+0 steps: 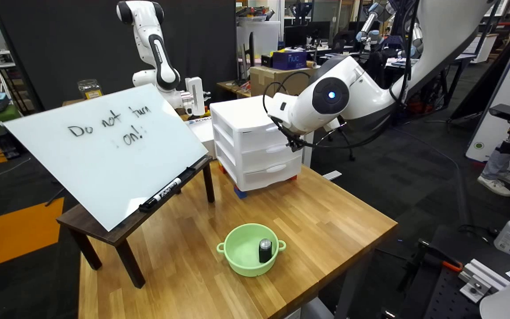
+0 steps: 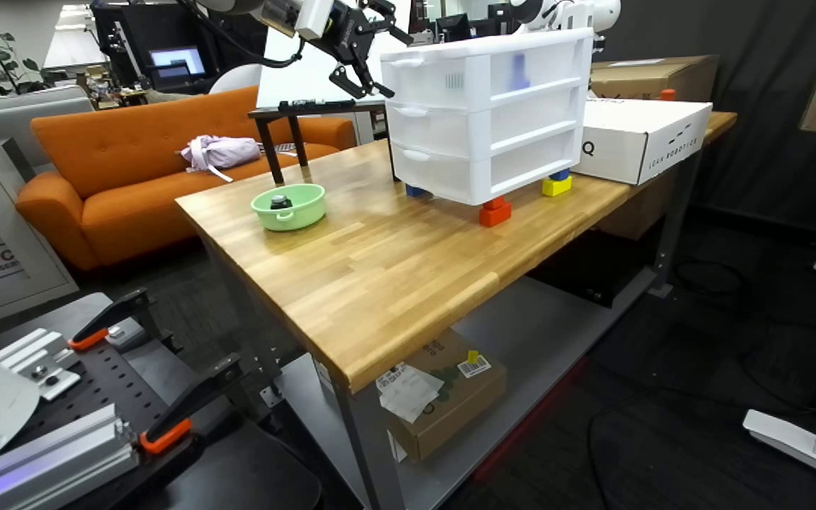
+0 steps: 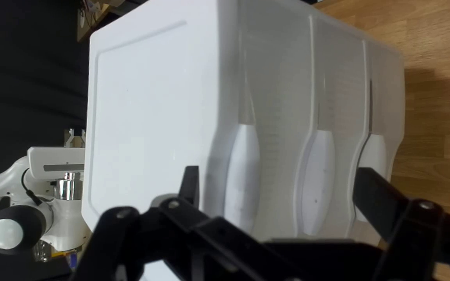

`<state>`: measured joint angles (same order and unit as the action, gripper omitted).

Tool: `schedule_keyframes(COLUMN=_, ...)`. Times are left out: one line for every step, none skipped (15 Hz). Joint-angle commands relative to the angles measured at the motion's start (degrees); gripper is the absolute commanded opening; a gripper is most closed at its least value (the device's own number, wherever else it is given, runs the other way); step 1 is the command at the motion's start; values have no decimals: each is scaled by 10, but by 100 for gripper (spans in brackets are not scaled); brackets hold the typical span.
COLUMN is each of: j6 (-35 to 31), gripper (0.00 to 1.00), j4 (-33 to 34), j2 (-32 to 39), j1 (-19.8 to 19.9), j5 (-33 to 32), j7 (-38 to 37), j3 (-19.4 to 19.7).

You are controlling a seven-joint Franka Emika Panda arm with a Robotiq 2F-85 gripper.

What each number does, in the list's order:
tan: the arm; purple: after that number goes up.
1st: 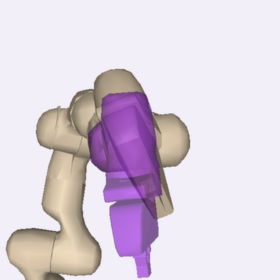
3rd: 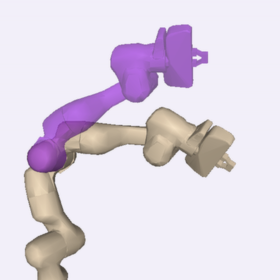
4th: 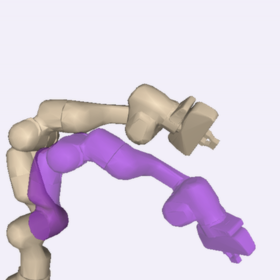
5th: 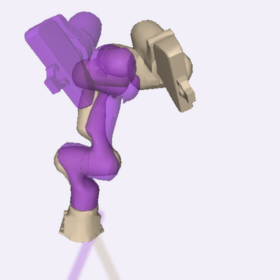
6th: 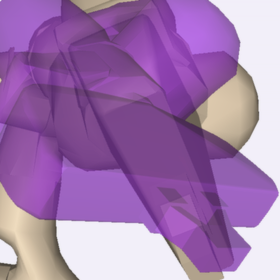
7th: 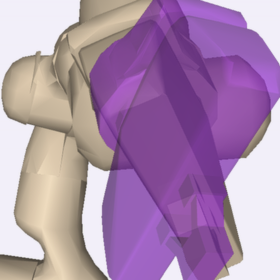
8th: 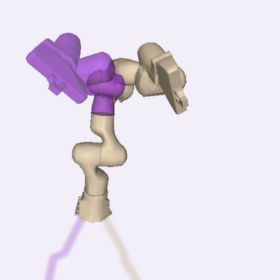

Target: Open the top drawer of the chest of drawers on the table

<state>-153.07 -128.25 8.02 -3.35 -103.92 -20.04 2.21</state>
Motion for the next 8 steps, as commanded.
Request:
schedule_keyframes(j6=1, gripper=100, j4=-7, j2=-9, j1=0, j5=-7, j7=-7, j3=0)
schedule_keyframes(j6=0, gripper=100, j4=-8, j2=-10, j1=0, j5=-7, j7=-8, j3=0)
schedule_keyframes(j6=0, gripper=100, j4=-10, j2=-11, j1=0, j5=-8, j7=-9, j3=0)
schedule_keyframes(j6=0, gripper=100, j4=-12, j2=-12, j1=0, j5=-8, j7=-10, j3=1)
schedule_keyframes(j6=0, gripper=100, j4=-12, j2=-13, j1=0, j5=-9, j7=-10, j3=1)
schedule_keyframes(j6=-1, gripper=100, j4=-13, j2=-14, j1=0, j5=-10, j7=-12, j3=0)
schedule_keyframes(j6=0, gripper=100, j4=-14, j2=-14, j1=0, j5=-10, j7=-13, j3=0)
schedule_keyframes(j6=0, gripper=100, j4=-14, j2=-15, j1=0, j5=-10, j7=-13, j3=0)
